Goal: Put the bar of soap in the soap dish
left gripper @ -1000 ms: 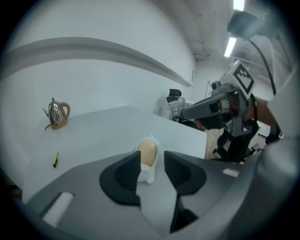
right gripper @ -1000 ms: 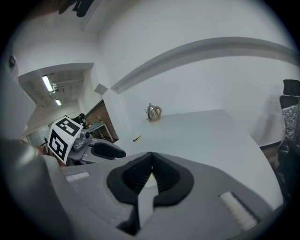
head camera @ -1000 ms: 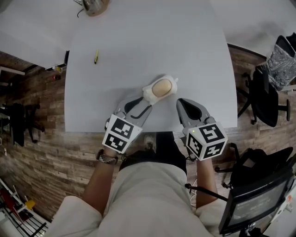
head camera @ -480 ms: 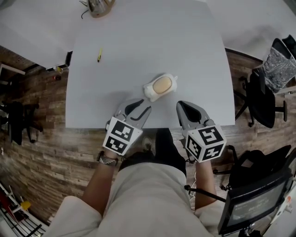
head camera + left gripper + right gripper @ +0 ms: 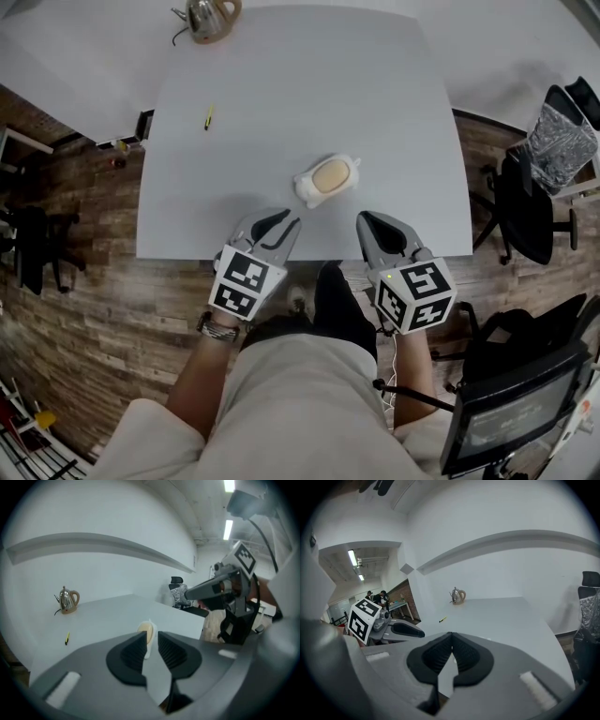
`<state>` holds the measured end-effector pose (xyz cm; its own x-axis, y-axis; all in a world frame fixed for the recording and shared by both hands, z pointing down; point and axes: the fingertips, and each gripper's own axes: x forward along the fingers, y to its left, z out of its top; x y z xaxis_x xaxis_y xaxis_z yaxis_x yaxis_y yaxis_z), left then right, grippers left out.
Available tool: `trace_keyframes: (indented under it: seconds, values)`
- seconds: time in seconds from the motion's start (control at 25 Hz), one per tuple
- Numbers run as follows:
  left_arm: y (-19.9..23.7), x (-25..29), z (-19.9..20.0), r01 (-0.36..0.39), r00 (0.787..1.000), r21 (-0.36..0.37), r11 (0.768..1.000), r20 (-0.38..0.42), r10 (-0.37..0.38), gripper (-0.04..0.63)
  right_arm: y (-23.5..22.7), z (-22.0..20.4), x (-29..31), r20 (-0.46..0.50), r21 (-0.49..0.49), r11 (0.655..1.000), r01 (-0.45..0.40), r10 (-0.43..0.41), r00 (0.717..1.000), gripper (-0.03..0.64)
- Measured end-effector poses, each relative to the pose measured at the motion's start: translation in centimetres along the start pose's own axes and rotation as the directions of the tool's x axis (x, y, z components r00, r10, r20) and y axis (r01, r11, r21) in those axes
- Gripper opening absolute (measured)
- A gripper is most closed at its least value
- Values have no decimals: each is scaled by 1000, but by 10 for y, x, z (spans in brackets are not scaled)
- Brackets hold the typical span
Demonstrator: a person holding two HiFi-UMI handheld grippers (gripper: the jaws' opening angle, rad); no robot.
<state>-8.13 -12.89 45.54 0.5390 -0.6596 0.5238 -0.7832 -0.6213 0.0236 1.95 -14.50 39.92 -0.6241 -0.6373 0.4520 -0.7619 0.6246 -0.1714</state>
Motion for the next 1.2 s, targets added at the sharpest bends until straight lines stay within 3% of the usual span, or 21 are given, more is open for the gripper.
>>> trace_keyframes:
  seconds: [0.6,1.2]
  values:
    - [-4,-5,22,-47,997,-27,999,57,48,38,-1,13,3,1,-41,997,-63,64,998,2]
    - [-6,-11,71,-159,978,-49,986,127,164,6,-19,50,-13,37,-121,984,-129,134,990,2]
